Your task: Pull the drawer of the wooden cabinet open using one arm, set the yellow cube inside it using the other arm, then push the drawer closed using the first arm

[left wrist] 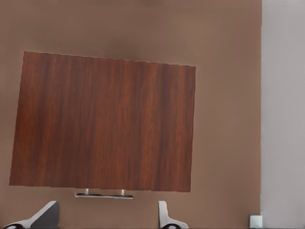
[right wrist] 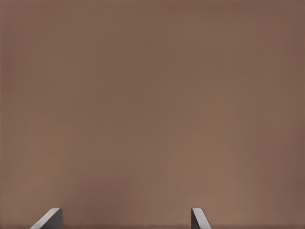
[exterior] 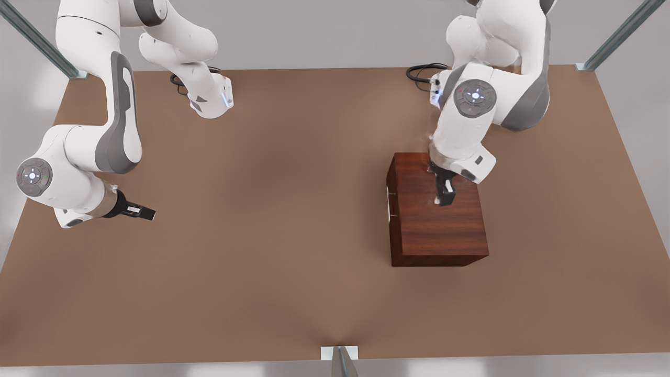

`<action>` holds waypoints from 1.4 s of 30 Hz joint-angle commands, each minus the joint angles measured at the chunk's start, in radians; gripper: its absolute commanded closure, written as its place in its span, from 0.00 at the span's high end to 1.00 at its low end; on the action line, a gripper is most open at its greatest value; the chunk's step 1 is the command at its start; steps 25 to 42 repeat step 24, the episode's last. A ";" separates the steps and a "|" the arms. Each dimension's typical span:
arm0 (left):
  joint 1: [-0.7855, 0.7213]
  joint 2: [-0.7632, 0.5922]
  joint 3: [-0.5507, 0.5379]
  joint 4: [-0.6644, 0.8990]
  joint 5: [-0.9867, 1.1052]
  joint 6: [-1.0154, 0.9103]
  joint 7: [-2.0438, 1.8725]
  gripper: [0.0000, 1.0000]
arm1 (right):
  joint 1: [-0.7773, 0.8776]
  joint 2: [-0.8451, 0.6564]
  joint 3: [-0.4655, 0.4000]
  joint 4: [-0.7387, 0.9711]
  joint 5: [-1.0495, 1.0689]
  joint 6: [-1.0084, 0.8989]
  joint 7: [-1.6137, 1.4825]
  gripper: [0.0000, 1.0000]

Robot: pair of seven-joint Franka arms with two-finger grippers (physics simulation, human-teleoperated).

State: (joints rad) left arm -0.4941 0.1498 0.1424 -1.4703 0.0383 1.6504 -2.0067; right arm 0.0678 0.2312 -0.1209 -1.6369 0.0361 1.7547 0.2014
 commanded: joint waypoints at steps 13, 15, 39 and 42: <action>0.408 0.065 -0.156 0.082 -0.160 -0.114 2.126 1.00 | 0.070 -0.001 0.018 0.017 0.002 -0.012 0.033 1.00; 0.402 0.059 -0.161 0.070 -0.130 -0.101 2.146 1.00 | 0.070 -0.001 0.018 0.017 0.002 -0.014 0.033 1.00; 0.388 0.074 -0.161 0.071 -0.130 -0.089 2.157 1.00 | 0.069 -0.001 0.018 0.019 0.001 -0.029 0.033 1.00; 0.388 0.074 -0.161 0.071 -0.130 -0.089 2.157 1.00 | 0.069 -0.001 0.018 0.019 0.001 -0.029 0.033 1.00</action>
